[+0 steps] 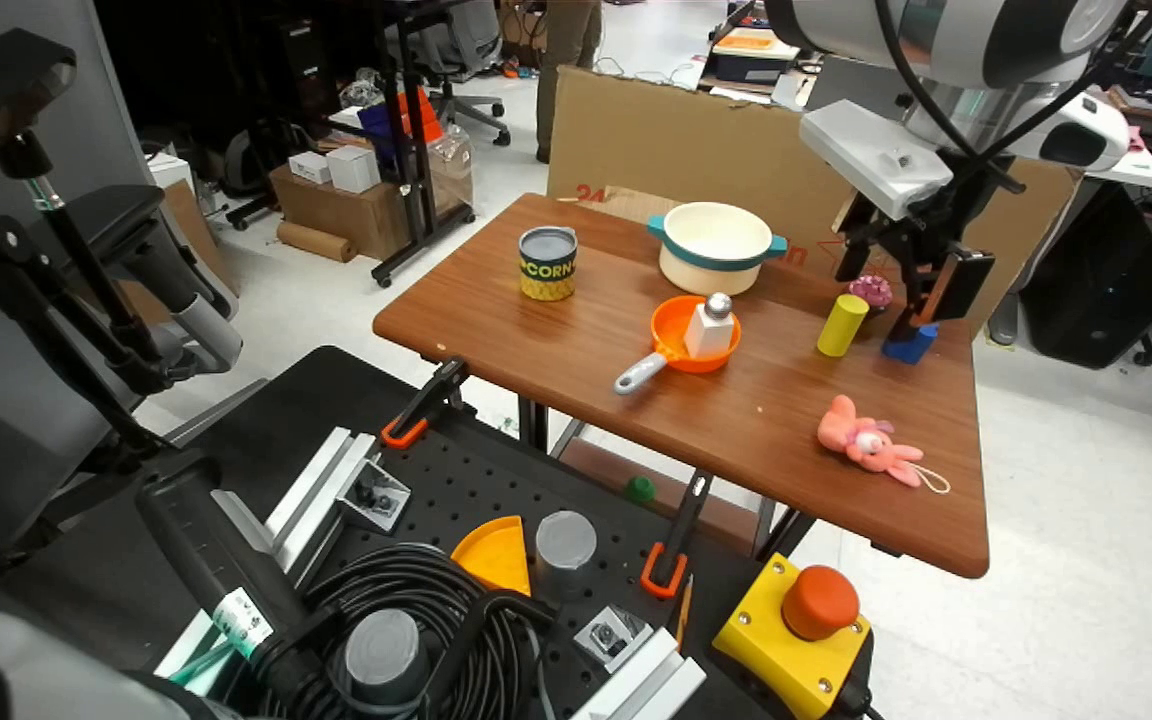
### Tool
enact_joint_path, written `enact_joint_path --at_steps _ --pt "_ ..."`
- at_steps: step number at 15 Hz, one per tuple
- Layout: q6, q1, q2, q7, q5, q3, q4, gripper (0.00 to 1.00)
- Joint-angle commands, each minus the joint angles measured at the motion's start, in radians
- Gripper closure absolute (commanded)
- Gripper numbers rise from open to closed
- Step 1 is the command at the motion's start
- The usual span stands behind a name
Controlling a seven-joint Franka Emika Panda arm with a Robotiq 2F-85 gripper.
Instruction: Put the yellow cylinder inside the pot
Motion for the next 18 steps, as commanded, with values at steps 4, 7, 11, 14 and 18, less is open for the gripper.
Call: enact_joint_path --at_steps 4,7,11,14,18 --pt "-0.009 0.007 0.020 0.001 0.006 0.010 0.014 0.00" --pt "-0.008 0.014 0.029 0.013 -0.001 0.003 0.016 0.00" --pt "-0.007 0.014 0.038 0.012 -0.005 0.001 0.017 0.35" --pt "-0.010 0.015 0.044 0.012 -0.007 0.000 0.017 0.58" --pt "-0.013 0.016 0.047 0.010 -0.010 -0.001 0.018 0.88"
